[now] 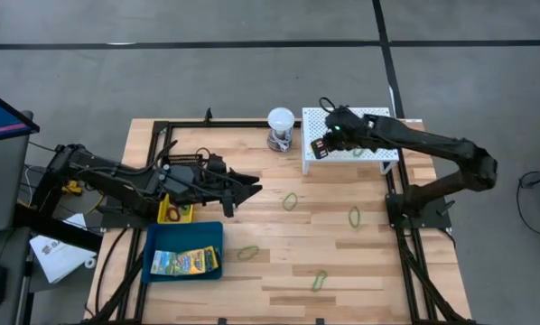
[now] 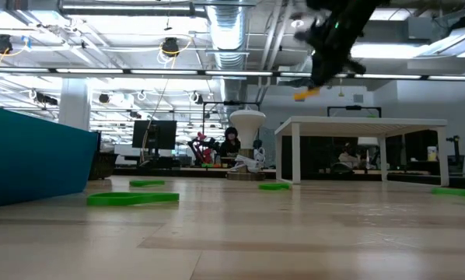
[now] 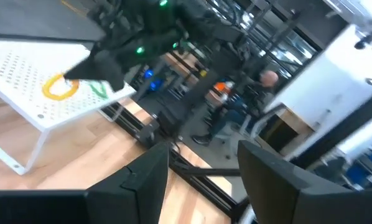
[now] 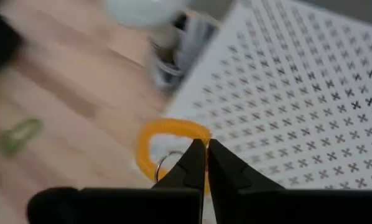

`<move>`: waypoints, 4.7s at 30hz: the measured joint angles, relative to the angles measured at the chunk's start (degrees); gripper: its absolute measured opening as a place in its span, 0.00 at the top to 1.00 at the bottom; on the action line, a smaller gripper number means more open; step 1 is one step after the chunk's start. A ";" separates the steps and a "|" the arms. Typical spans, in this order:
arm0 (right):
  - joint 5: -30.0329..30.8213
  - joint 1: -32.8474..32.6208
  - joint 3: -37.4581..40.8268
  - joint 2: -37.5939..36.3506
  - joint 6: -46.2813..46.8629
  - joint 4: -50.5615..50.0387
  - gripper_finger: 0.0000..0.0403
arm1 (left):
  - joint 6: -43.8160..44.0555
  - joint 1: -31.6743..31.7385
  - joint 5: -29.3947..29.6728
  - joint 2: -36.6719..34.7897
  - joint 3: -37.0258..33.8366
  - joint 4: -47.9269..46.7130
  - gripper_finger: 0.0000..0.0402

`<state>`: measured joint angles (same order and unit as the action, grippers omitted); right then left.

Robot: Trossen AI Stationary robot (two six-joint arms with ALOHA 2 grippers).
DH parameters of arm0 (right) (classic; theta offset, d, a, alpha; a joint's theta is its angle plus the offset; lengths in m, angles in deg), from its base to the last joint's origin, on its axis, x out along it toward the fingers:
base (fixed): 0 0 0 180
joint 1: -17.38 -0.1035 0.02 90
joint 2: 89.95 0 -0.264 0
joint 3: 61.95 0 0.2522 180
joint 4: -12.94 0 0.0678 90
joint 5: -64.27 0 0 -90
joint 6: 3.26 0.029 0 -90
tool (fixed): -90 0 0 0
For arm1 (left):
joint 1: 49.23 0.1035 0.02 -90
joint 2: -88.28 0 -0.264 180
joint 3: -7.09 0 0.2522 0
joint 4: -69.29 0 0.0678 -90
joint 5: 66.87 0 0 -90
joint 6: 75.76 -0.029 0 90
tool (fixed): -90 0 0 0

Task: Pick & Place Office Desk Supplies
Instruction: Put the yellow spring keychain into the yellow bin

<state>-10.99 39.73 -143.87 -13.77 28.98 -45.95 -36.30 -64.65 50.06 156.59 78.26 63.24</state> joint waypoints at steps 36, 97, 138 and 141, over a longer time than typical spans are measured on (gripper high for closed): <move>13.64 -48.57 -0.13 -7.98 24.39 17.63 1.00 | 16.04 -2.73 -4.67 22.69 2.71 25.94 0.53; 7.12 -43.48 -0.22 -4.23 17.84 27.56 0.49 | 31.64 -7.66 -21.41 14.34 2.58 -27.76 0.98; 7.80 -42.58 -0.22 -3.86 20.93 20.18 0.48 | 28.81 11.34 -17.24 7.59 -12.60 -83.10 0.95; 7.80 -42.58 -0.22 -3.86 20.93 20.20 0.48 | 28.94 11.34 -17.03 7.58 -12.88 -83.07 0.92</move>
<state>-3.18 -2.85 -144.09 -17.63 49.91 -25.75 -7.36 -53.31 33.02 164.18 65.38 -19.82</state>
